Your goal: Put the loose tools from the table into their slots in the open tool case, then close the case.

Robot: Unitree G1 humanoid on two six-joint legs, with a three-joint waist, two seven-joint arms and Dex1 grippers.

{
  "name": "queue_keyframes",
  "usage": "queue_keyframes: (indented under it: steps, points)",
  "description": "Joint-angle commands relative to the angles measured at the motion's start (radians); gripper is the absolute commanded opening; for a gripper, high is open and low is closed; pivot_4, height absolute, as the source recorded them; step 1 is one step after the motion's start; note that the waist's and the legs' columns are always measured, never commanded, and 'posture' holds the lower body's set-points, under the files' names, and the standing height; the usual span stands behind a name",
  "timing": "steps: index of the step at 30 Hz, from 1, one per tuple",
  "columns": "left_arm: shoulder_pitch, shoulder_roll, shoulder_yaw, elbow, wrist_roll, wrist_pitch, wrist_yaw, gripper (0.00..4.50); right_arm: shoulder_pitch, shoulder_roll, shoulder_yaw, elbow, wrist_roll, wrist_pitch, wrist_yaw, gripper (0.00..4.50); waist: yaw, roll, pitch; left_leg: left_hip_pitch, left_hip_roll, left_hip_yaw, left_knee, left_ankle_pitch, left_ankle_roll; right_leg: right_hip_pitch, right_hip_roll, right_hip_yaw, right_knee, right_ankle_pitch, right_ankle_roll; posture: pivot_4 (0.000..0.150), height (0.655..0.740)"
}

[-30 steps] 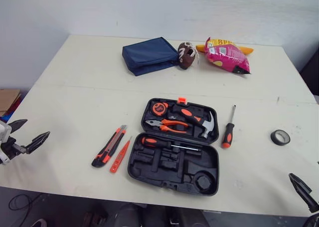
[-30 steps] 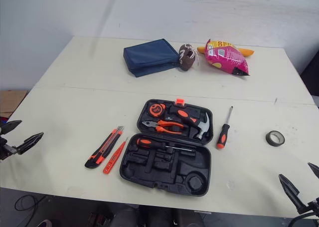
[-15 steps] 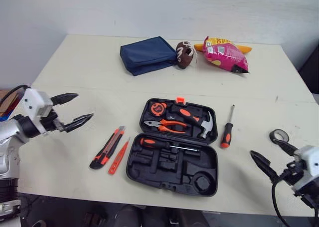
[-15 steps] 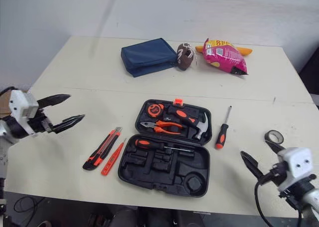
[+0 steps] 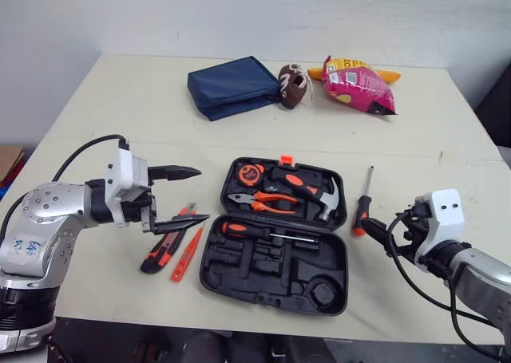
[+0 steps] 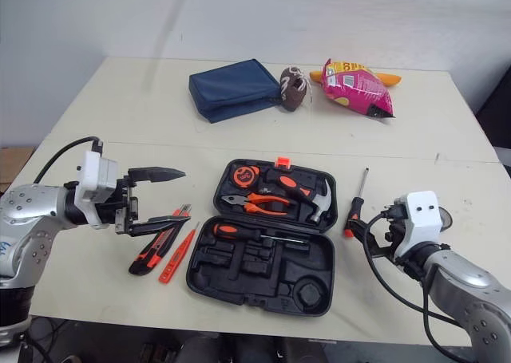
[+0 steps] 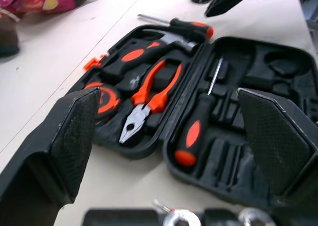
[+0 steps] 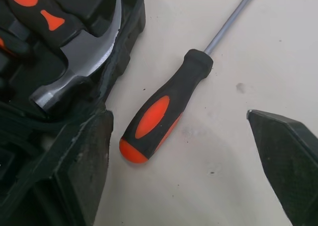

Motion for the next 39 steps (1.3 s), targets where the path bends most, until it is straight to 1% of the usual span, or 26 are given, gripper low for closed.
queue_keyframes:
  steps: [1, 6, 11, 16, 20, 27, 29, 31, 32, 35, 36, 39]
  points:
    - [-0.008, -0.006, 0.008, -0.047, -0.025, 0.014, 0.016, 4.44, -0.044, -0.002, 0.010, -0.022, 0.021, 0.066, -0.044, 4.50, -0.001, 0.000, 0.000, 0.000, 0.000, 0.000, 0.000, 0.000, 0.000, 0.000, 0.000, 0.000, 0.000, 0.000, 0.000, 0.150, 0.7400]
    - [-0.005, -0.017, 0.002, -0.063, -0.025, 0.026, 0.022, 4.44, -0.117, 0.049, 0.033, -0.009, 0.031, 0.143, -0.113, 4.50, 0.000, 0.000, 0.000, 0.000, 0.000, 0.000, 0.000, 0.000, 0.000, 0.000, 0.000, 0.000, 0.000, 0.000, 0.000, 0.150, 0.7400]
    - [0.003, -0.023, -0.003, -0.077, -0.027, 0.034, 0.025, 4.44, -0.188, 0.127, 0.027, 0.011, 0.005, 0.239, -0.214, 4.50, -0.001, 0.000, 0.000, -0.001, 0.000, 0.000, 0.000, 0.000, 0.000, -0.001, 0.000, 0.000, 0.000, 0.000, 0.000, 0.150, 0.7400]
    - [0.012, -0.027, -0.004, -0.096, -0.039, 0.044, 0.021, 4.44, -0.238, 0.134, 0.066, 0.032, -0.050, 0.293, -0.220, 4.50, -0.002, 0.000, 0.000, -0.004, 0.000, 0.000, 0.000, 0.000, 0.000, -0.004, 0.000, 0.000, 0.000, 0.000, 0.001, 0.150, 0.7400]
    - [0.017, -0.036, -0.008, -0.123, -0.071, 0.049, 0.003, 4.44, -0.259, 0.167, 0.066, 0.052, -0.090, 0.349, -0.227, 4.50, -0.001, 0.000, 0.000, -0.013, 0.000, 0.000, 0.002, 0.001, 0.000, -0.013, 0.000, 0.001, 0.002, 0.000, 0.001, 0.150, 0.7400]
    - [0.011, -0.033, -0.045, -0.165, -0.099, 0.085, -0.013, 4.44, -0.295, 0.252, 0.026, 0.096, -0.183, 0.409, -0.235, 4.50, -0.004, -0.001, -0.001, -0.012, 0.000, 0.001, 0.003, 0.001, 0.000, -0.013, 0.000, 0.001, 0.002, 0.000, 0.001, 0.150, 0.7400]
    - [0.006, -0.036, -0.045, -0.163, -0.093, 0.078, -0.008, 4.50, -0.300, 0.276, 0.012, 0.100, -0.219, 0.398, -0.241, 3.98, -0.003, -0.001, -0.001, -0.012, 0.000, 0.001, 0.003, 0.001, 0.001, -0.013, 0.000, 0.001, 0.002, 0.001, 0.002, 0.150, 0.7400]
    - [0.006, -0.038, -0.043, -0.161, -0.088, 0.072, -0.005, 4.50, -0.300, 0.290, 0.003, 0.097, -0.249, 0.387, -0.235, 3.24, -0.002, -0.001, -0.001, -0.012, 0.000, 0.001, 0.003, 0.002, 0.002, -0.013, 0.000, 0.002, 0.002, 0.002, 0.003, 0.150, 0.7400]
    - [0.008, -0.039, -0.042, -0.161, -0.087, 0.069, -0.004, 4.50, -0.299, 0.293, 0.001, 0.095, -0.261, 0.381, -0.229, 2.65, -0.002, -0.001, -0.001, -0.012, 0.000, 0.001, 0.003, 0.002, 0.002, -0.013, 0.000, 0.002, 0.002, 0.002, 0.003, 0.150, 0.7400]
    - [0.012, -0.044, -0.041, -0.164, -0.087, 0.062, -0.001, 4.50, -0.284, 0.292, 0.001, 0.091, -0.300, 0.339, -0.209, 1.16, -0.002, -0.001, -0.001, -0.012, -0.001, 0.001, 0.003, 0.002, 0.002, -0.013, 0.000, 0.002, 0.002, 0.002, 0.003, 0.150, 0.7400]
    - [0.012, -0.046, -0.041, -0.165, -0.088, 0.061, 0.000, 4.50, -0.281, 0.293, 0.001, 0.090, -0.310, 0.329, -0.201, 0.98, -0.002, -0.001, -0.001, -0.012, -0.001, 0.001, 0.003, 0.002, 0.002, -0.013, 0.000, 0.002, 0.002, 0.002, 0.003, 0.150, 0.7400]
    - [0.010, -0.049, -0.042, -0.168, -0.088, 0.059, 0.000, 4.50, -0.274, 0.291, 0.005, 0.091, -0.335, 0.293, -0.176, 1.00, -0.002, -0.001, -0.001, -0.012, -0.001, 0.002, 0.003, 0.002, 0.002, -0.013, 0.000, 0.002, 0.002, 0.002, 0.003, 0.150, 0.7400]
